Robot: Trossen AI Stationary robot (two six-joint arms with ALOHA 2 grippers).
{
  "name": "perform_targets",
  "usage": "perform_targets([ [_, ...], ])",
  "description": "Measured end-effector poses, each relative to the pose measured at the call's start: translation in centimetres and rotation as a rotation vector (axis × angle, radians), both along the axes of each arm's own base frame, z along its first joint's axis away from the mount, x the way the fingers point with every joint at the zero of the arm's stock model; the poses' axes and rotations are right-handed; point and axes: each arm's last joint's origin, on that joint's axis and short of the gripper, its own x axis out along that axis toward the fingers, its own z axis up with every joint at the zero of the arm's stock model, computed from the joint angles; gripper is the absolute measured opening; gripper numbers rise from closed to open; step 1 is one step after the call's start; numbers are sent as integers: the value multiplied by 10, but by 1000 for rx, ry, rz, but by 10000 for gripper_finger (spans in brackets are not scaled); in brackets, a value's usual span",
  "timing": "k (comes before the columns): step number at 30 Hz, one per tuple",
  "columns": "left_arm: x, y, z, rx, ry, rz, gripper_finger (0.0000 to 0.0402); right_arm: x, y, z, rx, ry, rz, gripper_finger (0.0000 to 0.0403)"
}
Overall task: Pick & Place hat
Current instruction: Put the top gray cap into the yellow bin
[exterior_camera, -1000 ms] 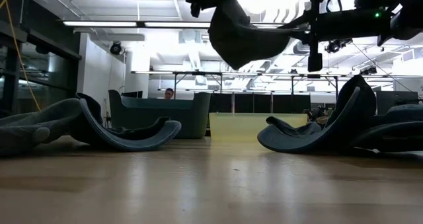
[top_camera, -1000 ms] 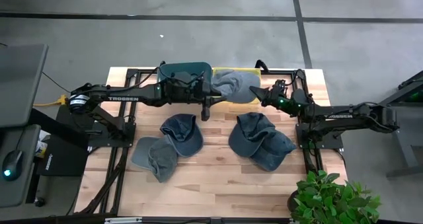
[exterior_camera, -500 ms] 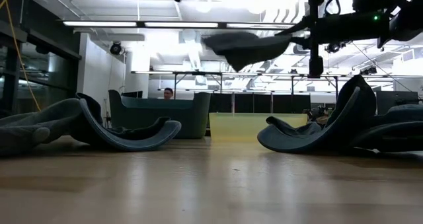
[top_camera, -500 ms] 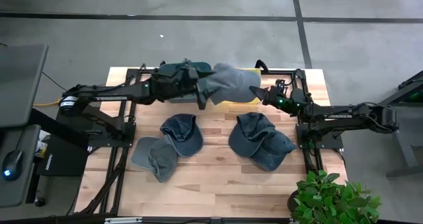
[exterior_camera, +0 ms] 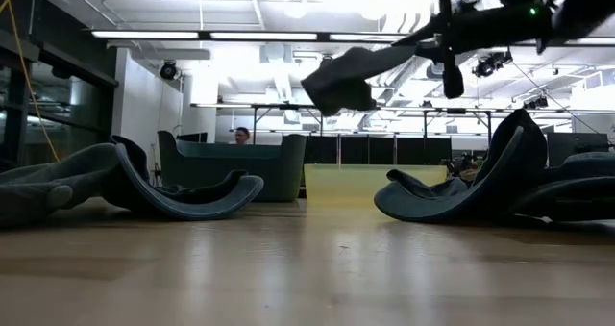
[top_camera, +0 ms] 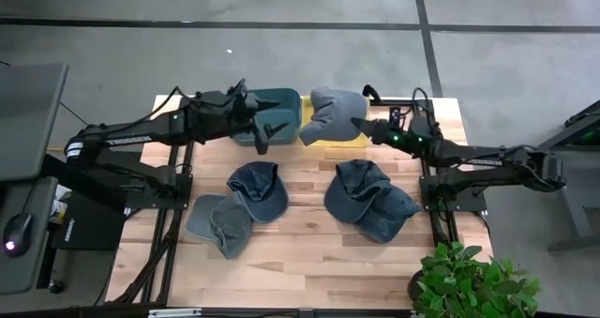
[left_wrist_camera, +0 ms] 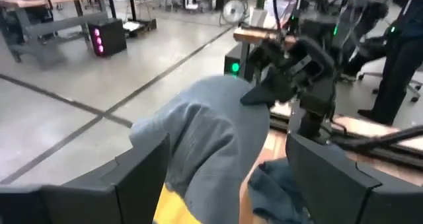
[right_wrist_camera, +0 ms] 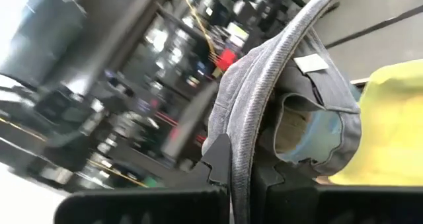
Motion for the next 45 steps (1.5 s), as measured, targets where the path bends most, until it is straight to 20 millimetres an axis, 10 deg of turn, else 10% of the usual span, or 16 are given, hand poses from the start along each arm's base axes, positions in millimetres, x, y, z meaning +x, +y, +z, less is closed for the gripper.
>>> perform_targets([
  [21, -6, -2, -6, -44, 72, -39, 291, 47, -61, 66, -80, 553, -19, 5],
  [45, -7, -3, -11, -66, 121, -44, 291, 89, -101, 5, 154, 919, -66, 5],
])
